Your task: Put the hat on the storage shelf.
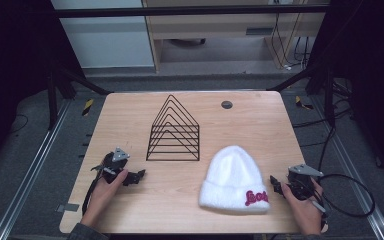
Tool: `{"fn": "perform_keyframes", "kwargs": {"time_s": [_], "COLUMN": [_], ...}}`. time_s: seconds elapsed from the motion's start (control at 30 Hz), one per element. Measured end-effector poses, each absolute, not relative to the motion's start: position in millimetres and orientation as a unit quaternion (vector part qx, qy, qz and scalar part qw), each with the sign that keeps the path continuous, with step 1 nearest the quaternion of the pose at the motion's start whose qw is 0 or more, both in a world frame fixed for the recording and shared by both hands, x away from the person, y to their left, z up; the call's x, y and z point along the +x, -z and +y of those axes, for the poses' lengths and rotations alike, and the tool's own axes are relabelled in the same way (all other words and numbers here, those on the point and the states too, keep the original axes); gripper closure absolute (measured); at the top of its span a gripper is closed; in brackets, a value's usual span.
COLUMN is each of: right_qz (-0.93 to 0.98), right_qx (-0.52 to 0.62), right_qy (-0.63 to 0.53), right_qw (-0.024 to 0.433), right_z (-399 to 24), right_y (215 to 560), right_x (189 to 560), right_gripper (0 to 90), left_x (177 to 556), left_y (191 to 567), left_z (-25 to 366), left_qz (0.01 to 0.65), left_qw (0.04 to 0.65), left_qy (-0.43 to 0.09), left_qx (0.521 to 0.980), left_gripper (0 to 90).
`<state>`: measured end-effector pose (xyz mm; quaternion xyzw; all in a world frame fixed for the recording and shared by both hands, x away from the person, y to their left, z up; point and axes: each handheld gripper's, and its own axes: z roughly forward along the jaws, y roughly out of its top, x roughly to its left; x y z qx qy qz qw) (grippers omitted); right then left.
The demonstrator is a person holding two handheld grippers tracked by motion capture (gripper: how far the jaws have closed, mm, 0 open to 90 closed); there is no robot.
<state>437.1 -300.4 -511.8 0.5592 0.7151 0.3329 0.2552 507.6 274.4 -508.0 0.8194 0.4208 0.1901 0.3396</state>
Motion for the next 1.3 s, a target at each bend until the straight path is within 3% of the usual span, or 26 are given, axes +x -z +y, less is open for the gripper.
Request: {"fn": "perform_keyframes", "kwargs": {"time_s": [0.7,0.87,1.1,1.3], "right_qz": [0.707,0.718,0.765,0.797], "right_qx": [0.575,0.557,0.509,0.485], "right_qy": [-0.317,-0.318,-0.31,-0.301], "right_qw": [0.264,0.27,0.243,0.2], "right_z": [-300,-293,-257,-223], "right_y": [508,474,429,423], "right_x": [440,451,479,511], "right_gripper": [24.3,24.8,35.6,44.2], "left_x": [506,506,505,505], "left_y": [508,508,508,508], "left_z": [276,276,276,277], "left_qz": [0.417,0.417,0.417,0.416], "left_qw": [0.34,0.34,0.341,0.34], "left_qy": [-0.188,-0.188,-0.188,-0.187], "left_qx": [0.821,0.821,0.821,0.822], "left_gripper": [1.3,1.3,1.3,1.2]}}
